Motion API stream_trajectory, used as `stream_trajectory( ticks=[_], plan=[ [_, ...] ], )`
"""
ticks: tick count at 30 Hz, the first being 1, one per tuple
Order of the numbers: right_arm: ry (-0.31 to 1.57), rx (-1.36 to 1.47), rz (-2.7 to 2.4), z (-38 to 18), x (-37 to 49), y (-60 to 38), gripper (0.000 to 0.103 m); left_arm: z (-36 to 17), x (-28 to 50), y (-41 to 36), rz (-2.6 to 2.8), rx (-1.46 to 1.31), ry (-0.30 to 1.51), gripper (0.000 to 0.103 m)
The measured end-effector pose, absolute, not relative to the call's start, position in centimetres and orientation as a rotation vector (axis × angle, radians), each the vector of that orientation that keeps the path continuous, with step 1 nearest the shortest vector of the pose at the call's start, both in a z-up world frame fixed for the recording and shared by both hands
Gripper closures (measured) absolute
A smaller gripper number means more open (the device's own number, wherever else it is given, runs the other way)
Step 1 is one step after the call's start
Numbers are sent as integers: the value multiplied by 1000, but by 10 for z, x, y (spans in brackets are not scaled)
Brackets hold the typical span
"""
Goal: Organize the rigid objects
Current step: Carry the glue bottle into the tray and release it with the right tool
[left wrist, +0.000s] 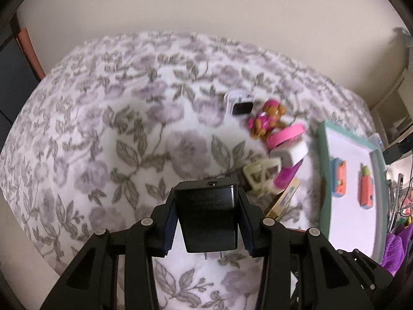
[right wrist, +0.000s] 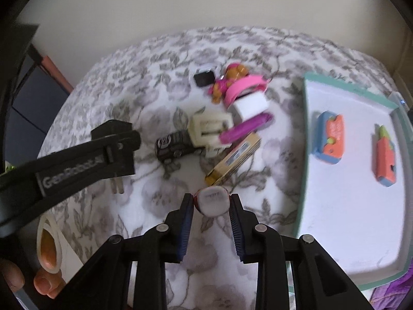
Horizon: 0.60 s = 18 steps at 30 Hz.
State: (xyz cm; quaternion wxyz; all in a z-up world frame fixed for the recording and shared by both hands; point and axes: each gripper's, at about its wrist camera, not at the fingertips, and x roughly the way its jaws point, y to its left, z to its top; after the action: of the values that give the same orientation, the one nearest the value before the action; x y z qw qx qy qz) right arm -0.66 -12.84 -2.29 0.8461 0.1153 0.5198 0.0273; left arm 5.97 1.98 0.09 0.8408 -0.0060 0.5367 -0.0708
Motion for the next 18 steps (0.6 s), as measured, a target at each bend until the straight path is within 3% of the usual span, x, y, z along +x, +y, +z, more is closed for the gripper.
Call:
stream_trajectory(
  ticks=[18],
  plan=[
    [1021,375,-142,-6,-19,-207,73,18,43,-33,-302,49,1037,59]
  ],
)
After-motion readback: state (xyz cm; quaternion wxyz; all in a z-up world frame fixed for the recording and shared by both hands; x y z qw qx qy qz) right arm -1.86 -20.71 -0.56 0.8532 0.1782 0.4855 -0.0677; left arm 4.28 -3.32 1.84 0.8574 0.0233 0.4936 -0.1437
